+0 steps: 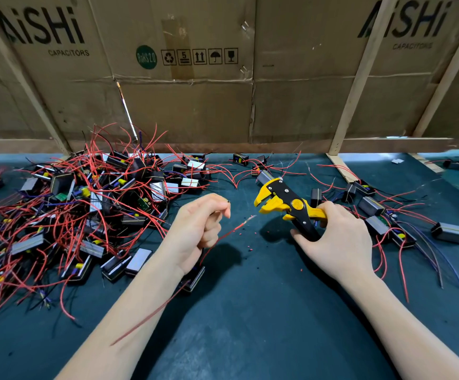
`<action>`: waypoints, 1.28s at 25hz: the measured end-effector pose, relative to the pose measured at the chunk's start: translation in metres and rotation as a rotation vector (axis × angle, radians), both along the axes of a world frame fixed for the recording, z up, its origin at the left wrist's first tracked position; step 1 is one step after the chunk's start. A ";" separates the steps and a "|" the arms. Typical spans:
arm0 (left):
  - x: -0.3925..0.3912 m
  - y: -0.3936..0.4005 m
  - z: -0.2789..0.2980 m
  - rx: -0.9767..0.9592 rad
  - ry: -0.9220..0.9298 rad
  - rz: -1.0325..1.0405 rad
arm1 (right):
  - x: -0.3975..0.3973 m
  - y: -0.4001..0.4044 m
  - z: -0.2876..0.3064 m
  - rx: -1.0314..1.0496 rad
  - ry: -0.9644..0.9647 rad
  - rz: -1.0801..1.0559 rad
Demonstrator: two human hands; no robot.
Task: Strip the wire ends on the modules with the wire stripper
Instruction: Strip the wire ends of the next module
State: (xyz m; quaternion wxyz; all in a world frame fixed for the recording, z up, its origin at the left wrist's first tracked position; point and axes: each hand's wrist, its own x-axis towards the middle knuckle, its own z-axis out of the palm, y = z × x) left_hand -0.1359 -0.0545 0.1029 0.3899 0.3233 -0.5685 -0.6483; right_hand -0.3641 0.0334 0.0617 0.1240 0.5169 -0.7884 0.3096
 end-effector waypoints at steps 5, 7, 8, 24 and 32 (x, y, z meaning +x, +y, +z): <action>-0.015 0.014 -0.008 -0.043 -0.092 -0.091 | 0.000 0.001 0.000 -0.003 -0.006 0.001; -0.021 0.020 -0.012 -0.064 -0.131 -0.141 | 0.000 0.001 0.000 -0.002 -0.008 0.002; -0.022 0.022 -0.014 -0.082 -0.155 -0.161 | 0.000 0.001 0.000 -0.002 -0.007 0.002; -0.025 0.021 -0.035 -0.218 -0.421 -0.171 | -0.001 0.001 -0.001 -0.018 0.021 0.014; -0.025 0.022 -0.038 -0.282 -0.352 -0.223 | -0.001 0.002 0.000 -0.005 0.016 0.011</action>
